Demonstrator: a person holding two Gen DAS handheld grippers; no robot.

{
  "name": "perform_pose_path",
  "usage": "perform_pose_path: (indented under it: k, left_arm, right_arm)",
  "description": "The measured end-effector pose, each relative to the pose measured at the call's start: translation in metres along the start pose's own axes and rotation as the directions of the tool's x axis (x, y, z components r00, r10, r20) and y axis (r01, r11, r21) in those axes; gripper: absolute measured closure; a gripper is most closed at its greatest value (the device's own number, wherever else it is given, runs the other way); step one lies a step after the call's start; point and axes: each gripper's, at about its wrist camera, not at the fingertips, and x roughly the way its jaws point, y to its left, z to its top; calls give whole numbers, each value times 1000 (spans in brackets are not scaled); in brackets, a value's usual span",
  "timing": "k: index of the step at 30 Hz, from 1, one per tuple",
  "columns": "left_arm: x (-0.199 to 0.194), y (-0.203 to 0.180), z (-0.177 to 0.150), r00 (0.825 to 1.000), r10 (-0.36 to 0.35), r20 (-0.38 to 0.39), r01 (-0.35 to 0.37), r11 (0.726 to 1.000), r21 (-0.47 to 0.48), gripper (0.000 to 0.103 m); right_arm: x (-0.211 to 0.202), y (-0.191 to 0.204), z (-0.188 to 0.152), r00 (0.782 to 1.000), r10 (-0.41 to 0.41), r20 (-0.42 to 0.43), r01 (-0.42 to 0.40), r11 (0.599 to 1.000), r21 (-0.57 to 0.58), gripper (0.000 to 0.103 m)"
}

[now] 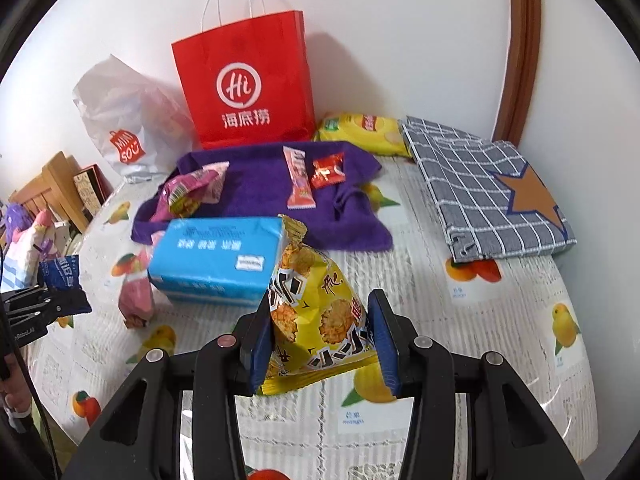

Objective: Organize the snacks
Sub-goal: 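Carry the blue snack and yellow bag over the purple towel with both grippers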

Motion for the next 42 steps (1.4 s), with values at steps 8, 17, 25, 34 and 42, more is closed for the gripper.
perform_pose_path:
  k: [8, 17, 25, 34, 42]
  left_arm:
    - [9, -17, 35, 1000, -24, 11, 24, 1000, 14, 86]
    - [18, -34, 67, 999, -39, 19, 38, 998, 60, 86]
    - [36, -26, 98, 1000, -21, 7, 21, 999, 32, 86]
    - [61, -10, 139, 1000, 20, 21, -20, 1000, 3, 86]
    - [91, 5, 174, 1000, 18, 21, -18, 999, -40, 86]
  right_arm:
    - [7, 14, 29, 999, 39, 34, -39, 999, -15, 59]
    - [25, 25, 61, 998, 52, 47, -50, 998, -48, 59]
    - [55, 25, 94, 995, 94, 39, -92, 995, -33, 59]
    - [94, 31, 130, 994, 103, 25, -102, 993, -57, 59]
    - [123, 22, 160, 995, 90, 34, -88, 995, -38, 59]
